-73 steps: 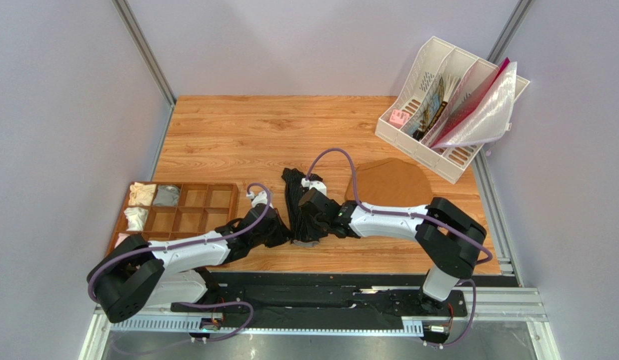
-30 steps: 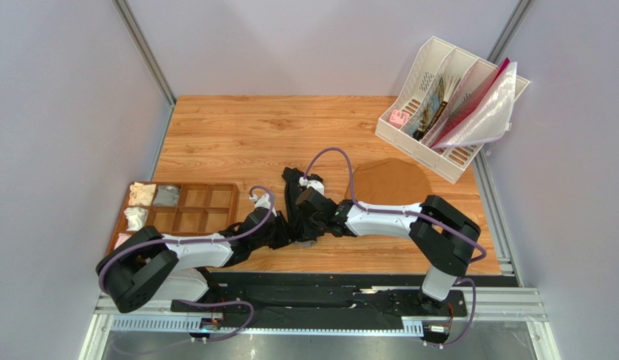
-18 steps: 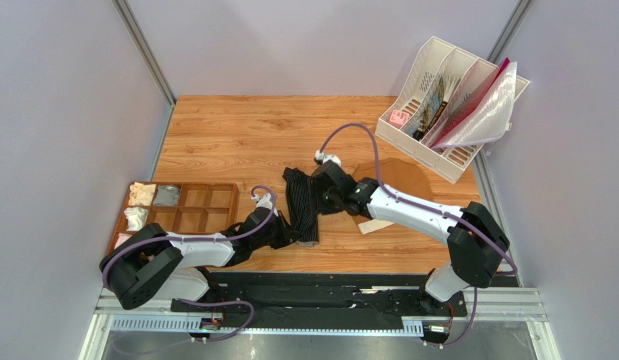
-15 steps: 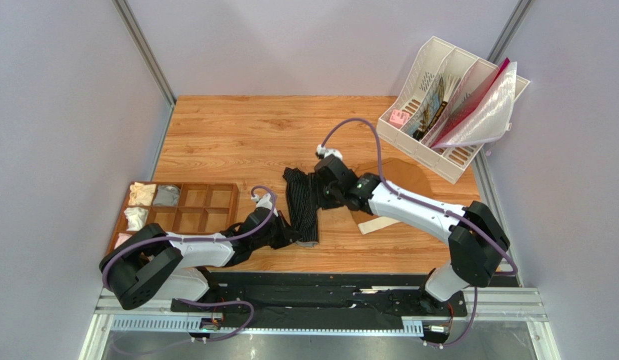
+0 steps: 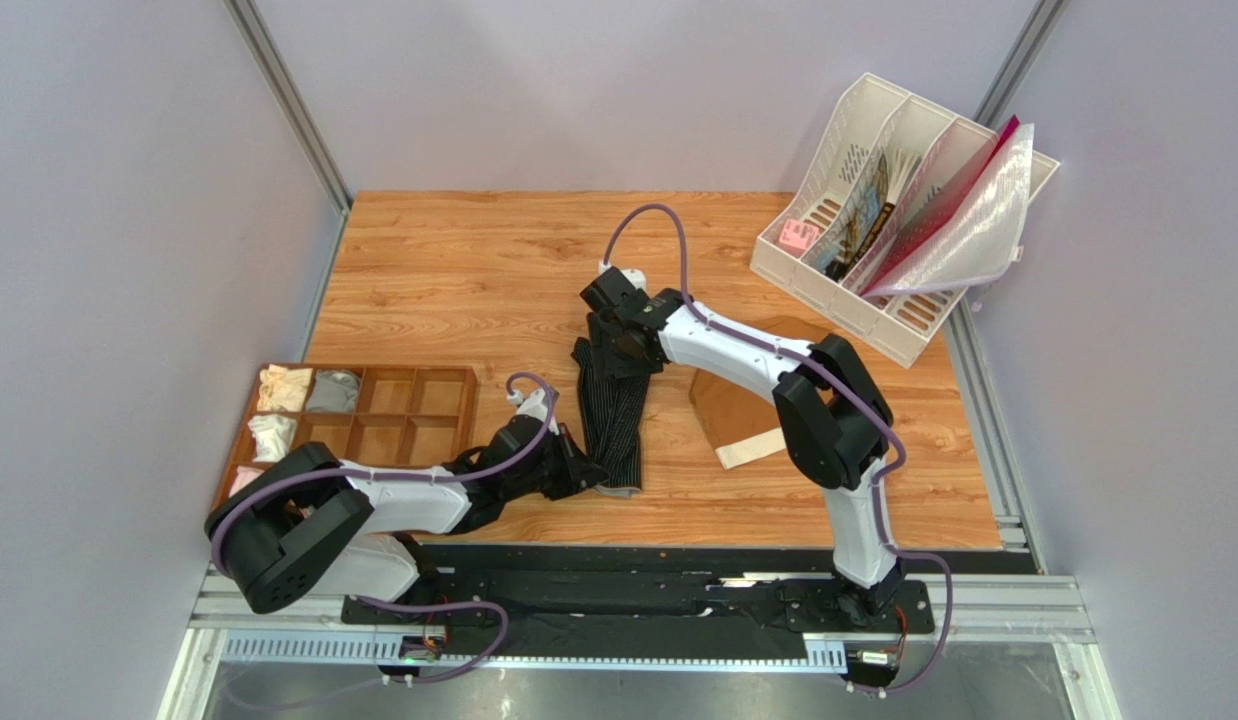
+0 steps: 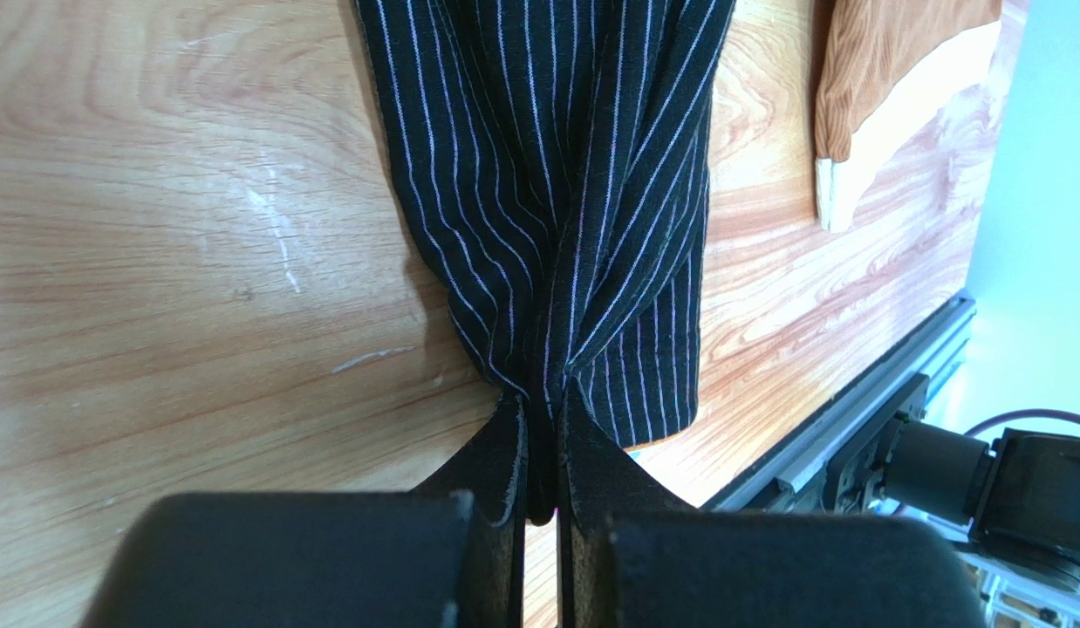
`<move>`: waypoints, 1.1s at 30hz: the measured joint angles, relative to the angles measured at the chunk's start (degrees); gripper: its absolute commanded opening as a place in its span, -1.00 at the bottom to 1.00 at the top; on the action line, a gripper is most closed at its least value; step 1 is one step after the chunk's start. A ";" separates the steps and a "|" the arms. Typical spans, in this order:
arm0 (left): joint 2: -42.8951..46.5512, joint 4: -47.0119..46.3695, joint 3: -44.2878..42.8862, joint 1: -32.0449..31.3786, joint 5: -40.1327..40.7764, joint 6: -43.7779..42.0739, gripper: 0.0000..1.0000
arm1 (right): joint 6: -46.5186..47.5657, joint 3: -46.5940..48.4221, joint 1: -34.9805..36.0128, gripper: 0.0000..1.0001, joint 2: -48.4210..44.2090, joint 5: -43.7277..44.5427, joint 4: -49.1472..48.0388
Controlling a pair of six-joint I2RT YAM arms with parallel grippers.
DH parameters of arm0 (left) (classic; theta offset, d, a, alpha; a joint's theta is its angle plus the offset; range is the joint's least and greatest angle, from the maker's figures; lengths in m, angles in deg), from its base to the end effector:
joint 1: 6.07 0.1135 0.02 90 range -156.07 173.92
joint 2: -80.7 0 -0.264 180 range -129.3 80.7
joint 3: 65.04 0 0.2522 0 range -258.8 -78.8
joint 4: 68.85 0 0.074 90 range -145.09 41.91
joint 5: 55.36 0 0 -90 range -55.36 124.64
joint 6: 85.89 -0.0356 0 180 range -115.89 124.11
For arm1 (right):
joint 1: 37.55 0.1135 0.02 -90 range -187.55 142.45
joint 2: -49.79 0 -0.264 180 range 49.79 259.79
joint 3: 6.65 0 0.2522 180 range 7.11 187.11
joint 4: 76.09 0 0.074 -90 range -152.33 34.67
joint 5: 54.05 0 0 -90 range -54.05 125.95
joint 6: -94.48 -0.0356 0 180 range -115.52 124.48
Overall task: Roll the underwear
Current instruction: Fold the underwear at the center of the board.
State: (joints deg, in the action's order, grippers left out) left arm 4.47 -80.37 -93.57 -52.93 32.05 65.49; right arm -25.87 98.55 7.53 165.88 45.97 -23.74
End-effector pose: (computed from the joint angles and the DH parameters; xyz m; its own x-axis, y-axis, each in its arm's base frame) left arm 0.1461 -0.1582 0.1187 -0.8551 -0.3699 -0.3632 0.0068 0.6926 -0.7213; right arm 0.3100 0.3021 0.2056 -0.8685 -0.1662 -0.4670 -0.2354 0.9674 0.0934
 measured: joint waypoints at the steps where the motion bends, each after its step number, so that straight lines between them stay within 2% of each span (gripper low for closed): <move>1: -0.17 -0.31 0.02 0.00 -0.17 0.00 -1.00 | 0.00 1.09 0.00 0.16 0.90 0.57 0.68; 13: -1.01 -1.53 0.02 0.00 -1.05 -0.04 -1.00 | -0.87 3.56 -0.55 0.00 4.90 3.67 4.85; 18: -1.05 -1.62 0.04 0.00 -1.25 -0.07 -1.00 | -1.05 3.65 -0.72 -0.21 6.64 3.98 5.44; 22: -1.03 -1.70 0.11 0.00 -1.25 -0.07 -1.00 | -1.18 4.26 -1.01 -0.48 6.88 4.37 5.64; 24: -1.03 -1.79 0.15 0.00 -1.25 -0.04 -1.00 | -1.27 4.66 -1.03 -0.48 6.88 4.96 5.79; 28: -1.03 -1.90 0.22 0.00 -1.25 -0.04 -1.00 | -1.29 4.79 -1.03 -0.60 6.88 6.49 6.43; 33: -1.03 -2.12 0.35 0.00 -1.25 -0.04 -1.00 | -1.27 4.85 -1.01 -0.60 6.88 8.00 7.19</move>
State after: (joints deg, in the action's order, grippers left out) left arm 3.44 -82.49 -93.22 -52.93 30.81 65.45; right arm -27.14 103.40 6.52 172.77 53.97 -16.55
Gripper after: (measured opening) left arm 0.029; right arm 0.195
